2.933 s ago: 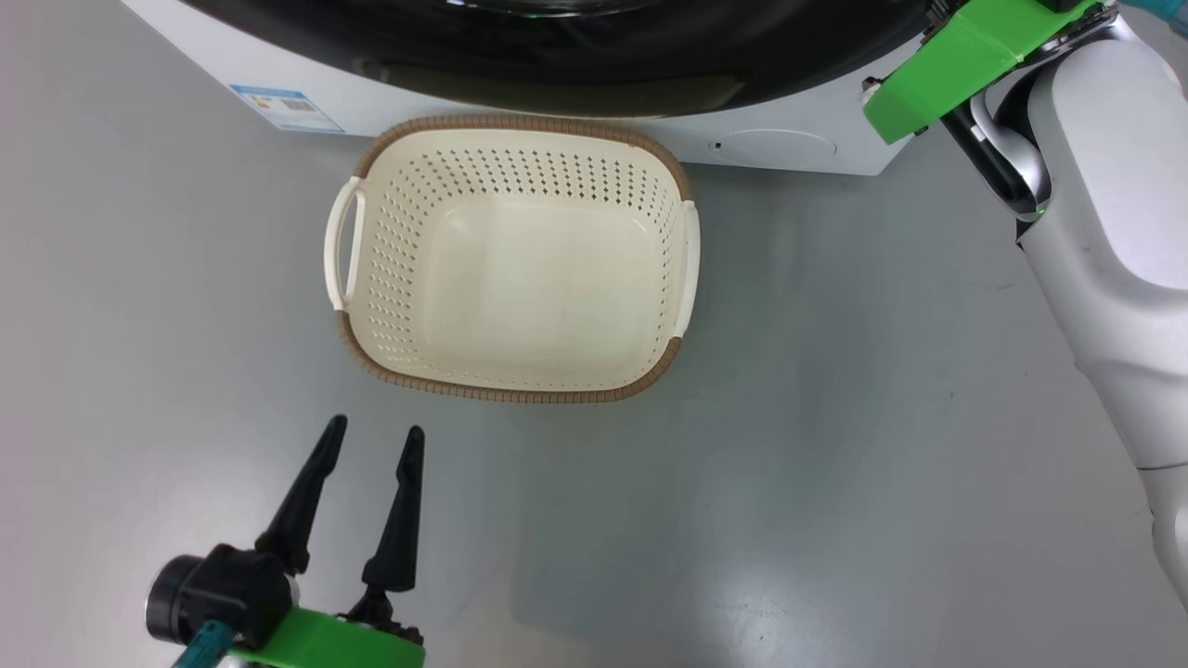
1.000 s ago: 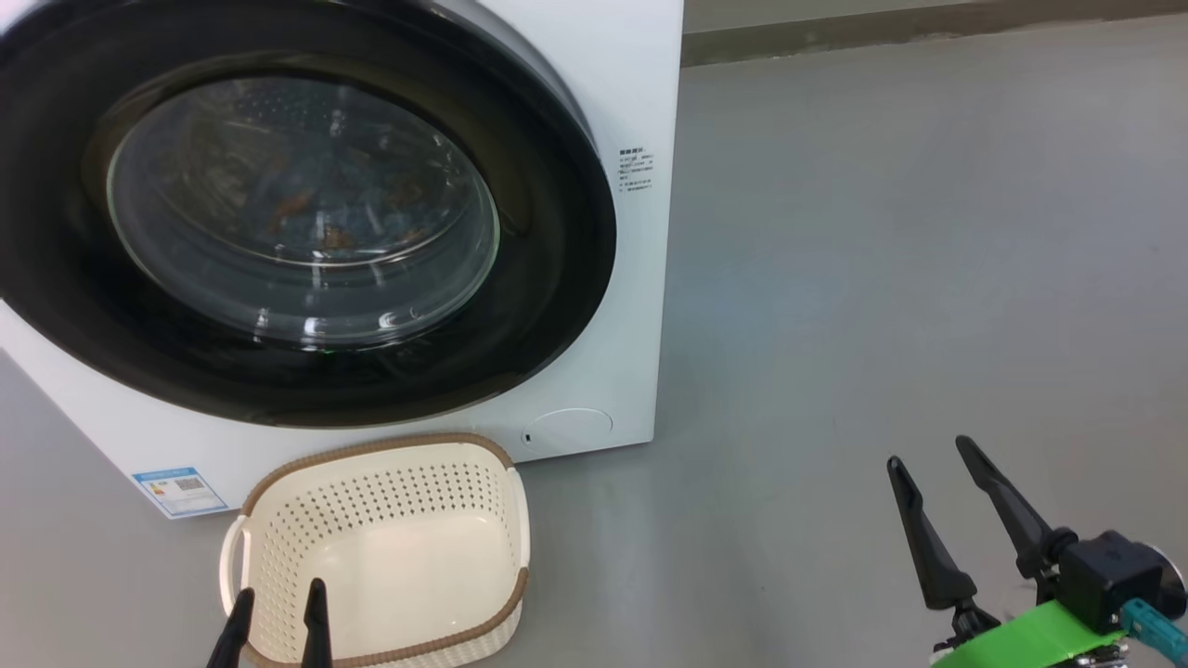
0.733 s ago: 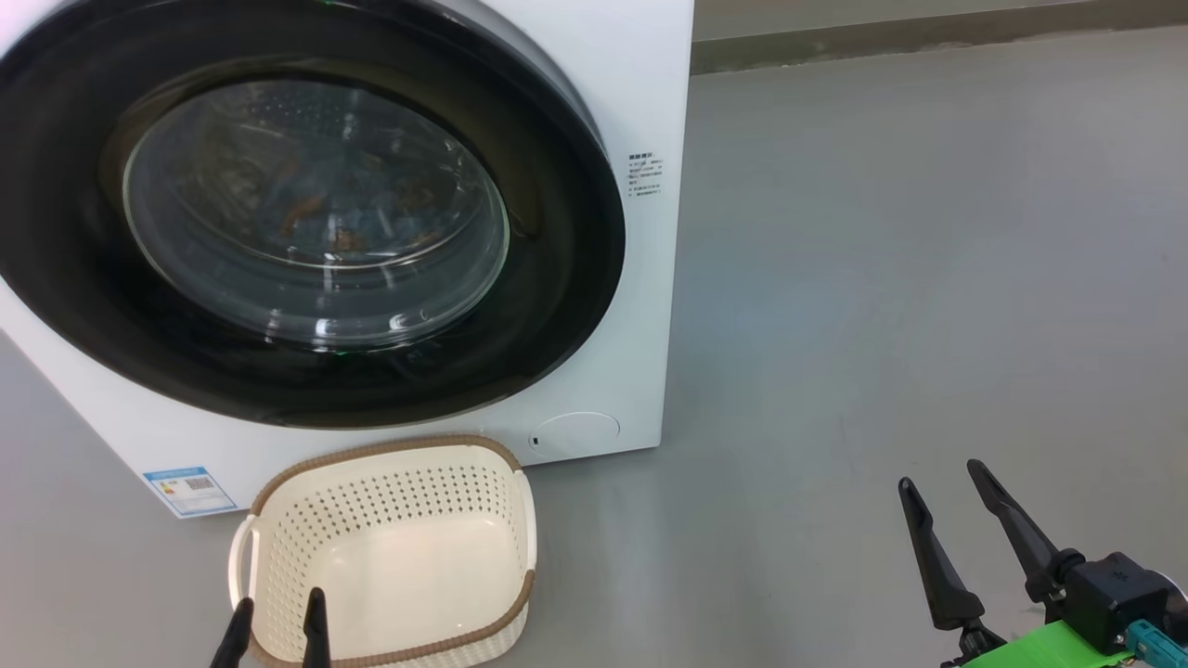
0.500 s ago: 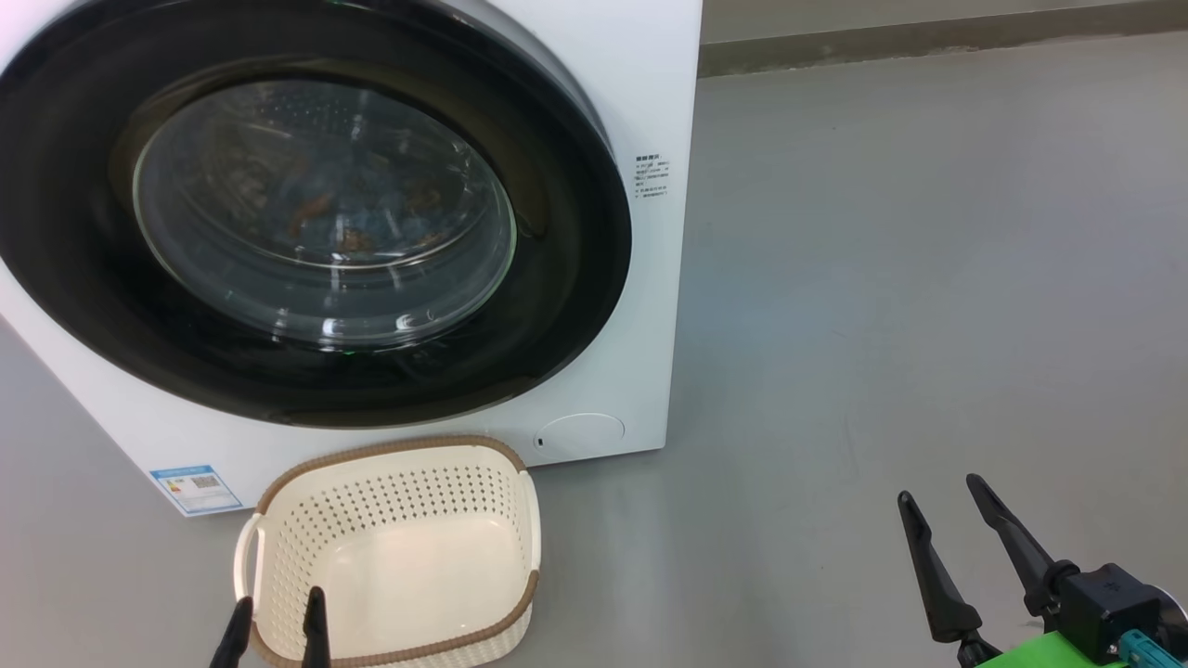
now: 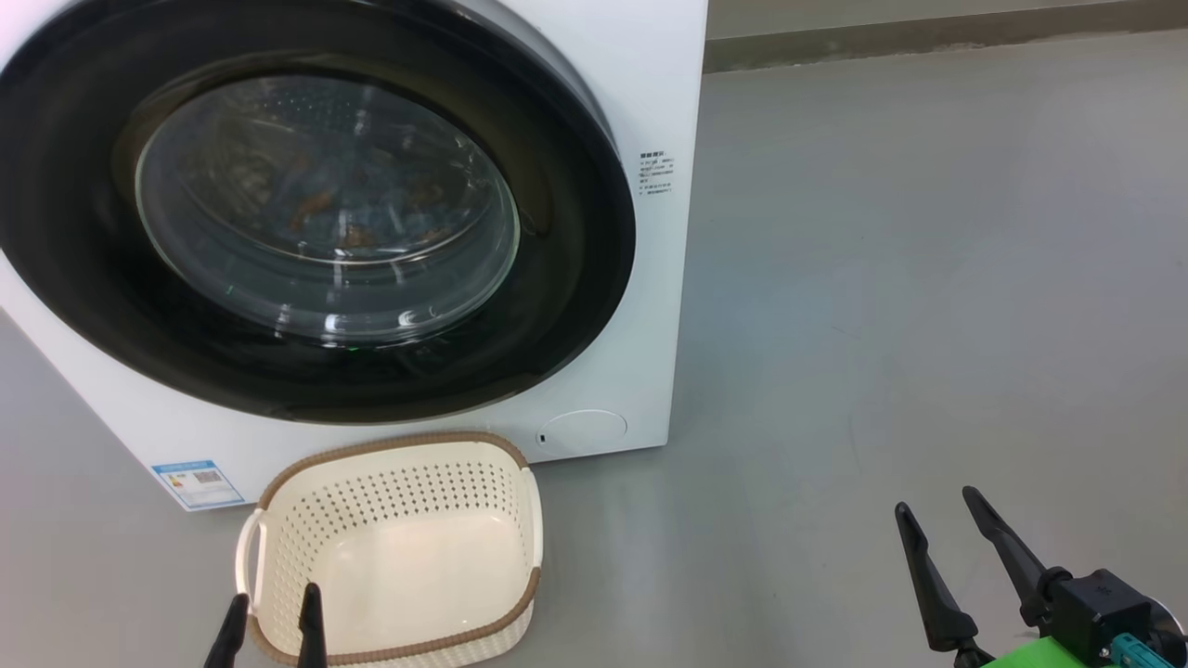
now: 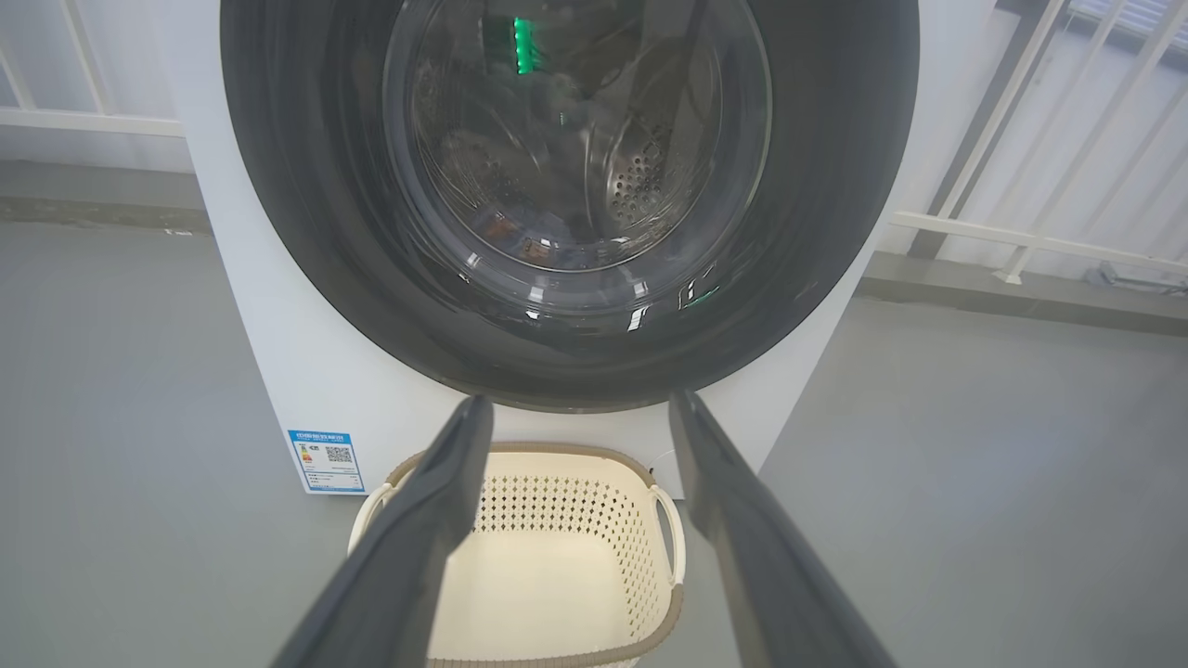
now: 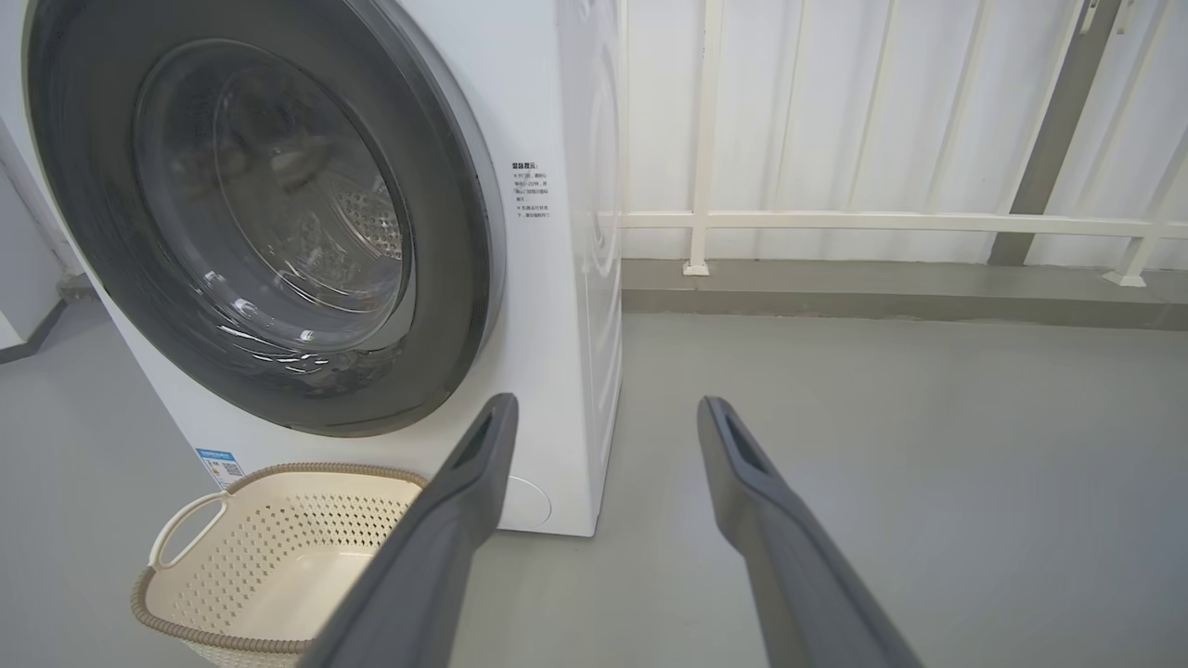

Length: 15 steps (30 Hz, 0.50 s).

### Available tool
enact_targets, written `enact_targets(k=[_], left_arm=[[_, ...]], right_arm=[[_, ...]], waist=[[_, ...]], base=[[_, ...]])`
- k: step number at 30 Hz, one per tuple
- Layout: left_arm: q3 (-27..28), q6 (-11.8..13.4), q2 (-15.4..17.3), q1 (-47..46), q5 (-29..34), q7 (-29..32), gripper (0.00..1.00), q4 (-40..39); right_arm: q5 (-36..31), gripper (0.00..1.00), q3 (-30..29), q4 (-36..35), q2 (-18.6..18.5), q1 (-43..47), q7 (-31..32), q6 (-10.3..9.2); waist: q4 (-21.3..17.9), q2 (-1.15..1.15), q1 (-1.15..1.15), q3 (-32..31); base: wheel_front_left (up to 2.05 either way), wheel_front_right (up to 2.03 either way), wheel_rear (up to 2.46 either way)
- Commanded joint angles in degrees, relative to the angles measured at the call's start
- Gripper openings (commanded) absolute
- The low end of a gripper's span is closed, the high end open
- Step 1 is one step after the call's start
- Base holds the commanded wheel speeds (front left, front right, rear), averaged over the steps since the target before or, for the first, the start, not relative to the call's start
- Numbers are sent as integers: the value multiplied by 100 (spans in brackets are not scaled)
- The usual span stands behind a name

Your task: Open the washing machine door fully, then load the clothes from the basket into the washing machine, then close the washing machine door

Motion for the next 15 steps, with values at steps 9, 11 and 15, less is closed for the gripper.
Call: enact_targets(k=[9,11,15], left_arm=[[203,-2,38,-84,45,-36,100,-185],[184,-21,38,-76,25,-36,100,-207],[-43,-28,-32,-1,5,5,0,129]], right_arm=[[42,100,131,-59,-27,-46,-27,-34],[43,100,130,-54,-25,-45,-27,-34],[7,0,8,266,26,9,2,1]], waist=[[25,0,0,15],[27,0,0,16],[29,0,0,18]], base=[[0,0,0],[0,0,0],[0,0,0]])
